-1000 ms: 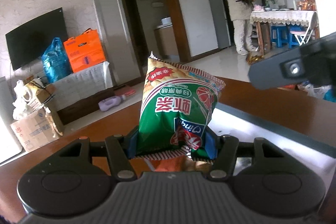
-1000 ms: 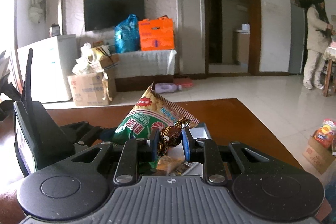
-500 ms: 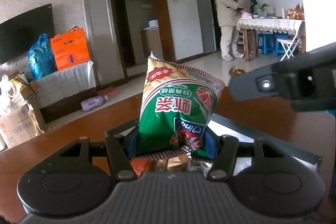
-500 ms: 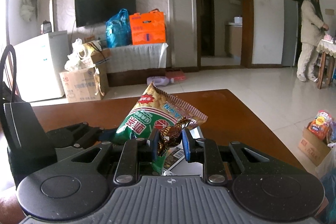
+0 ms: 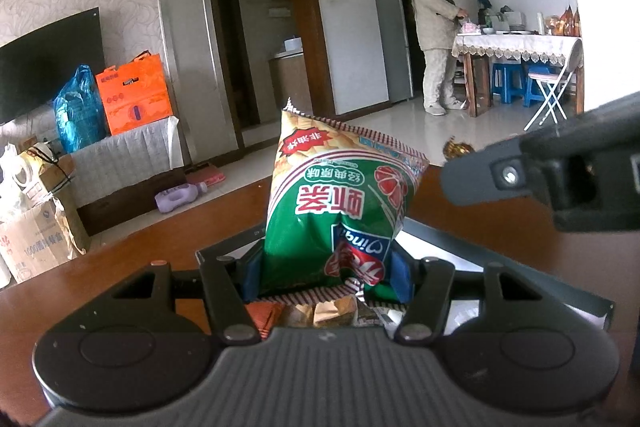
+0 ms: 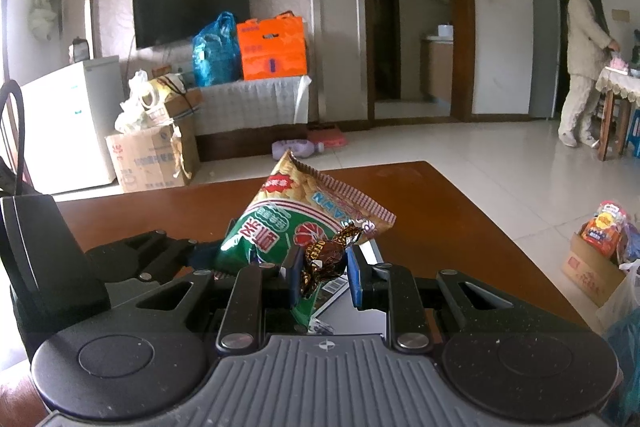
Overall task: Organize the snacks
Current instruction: 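Carry the green chip bag with the left gripper while the right gripper carries the chocolate to the box, then lower the chip bag and chocolate into the box and open both grippers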
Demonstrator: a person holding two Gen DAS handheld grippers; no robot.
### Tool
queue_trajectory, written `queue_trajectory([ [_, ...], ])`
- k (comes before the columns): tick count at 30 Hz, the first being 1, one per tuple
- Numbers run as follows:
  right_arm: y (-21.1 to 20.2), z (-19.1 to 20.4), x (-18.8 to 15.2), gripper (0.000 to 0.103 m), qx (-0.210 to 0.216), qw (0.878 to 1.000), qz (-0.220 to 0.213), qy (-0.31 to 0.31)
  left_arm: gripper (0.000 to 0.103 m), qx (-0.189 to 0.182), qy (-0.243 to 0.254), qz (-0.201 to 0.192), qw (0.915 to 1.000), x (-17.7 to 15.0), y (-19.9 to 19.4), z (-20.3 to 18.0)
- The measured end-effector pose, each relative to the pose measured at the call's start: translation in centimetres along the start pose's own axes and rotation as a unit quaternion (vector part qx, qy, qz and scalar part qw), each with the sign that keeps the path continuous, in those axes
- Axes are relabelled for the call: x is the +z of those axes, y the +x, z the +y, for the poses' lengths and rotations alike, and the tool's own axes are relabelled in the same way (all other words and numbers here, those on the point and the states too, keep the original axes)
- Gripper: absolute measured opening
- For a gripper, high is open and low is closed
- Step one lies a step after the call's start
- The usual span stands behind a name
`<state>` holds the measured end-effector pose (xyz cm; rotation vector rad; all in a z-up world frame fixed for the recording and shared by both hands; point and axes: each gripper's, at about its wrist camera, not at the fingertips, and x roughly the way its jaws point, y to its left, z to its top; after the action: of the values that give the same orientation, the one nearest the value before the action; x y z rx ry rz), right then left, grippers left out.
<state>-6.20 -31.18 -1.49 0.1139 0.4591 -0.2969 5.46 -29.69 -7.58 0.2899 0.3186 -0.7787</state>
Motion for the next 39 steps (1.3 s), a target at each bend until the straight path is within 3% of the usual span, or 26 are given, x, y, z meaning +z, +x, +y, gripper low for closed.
queue_trajectory([
  [23,1.4,0.1,-0.7,0.025,-0.001,0.999,0.032,0.008,0.059,-0.015,-0.022,0.005,0.9996,0.2,-0.8,0.0],
  [31,1.7,-0.1,-1.0,0.025,-0.001,0.999,0.043,0.004,0.060,-0.013,0.012,0.006,0.9998,0.0,-0.1,-1.6],
  [39,2.7,0.0,-1.1,0.025,-0.001,0.998,0.055,0.003,0.063,-0.018,0.004,0.011,0.9998,0.1,-0.7,-1.2],
])
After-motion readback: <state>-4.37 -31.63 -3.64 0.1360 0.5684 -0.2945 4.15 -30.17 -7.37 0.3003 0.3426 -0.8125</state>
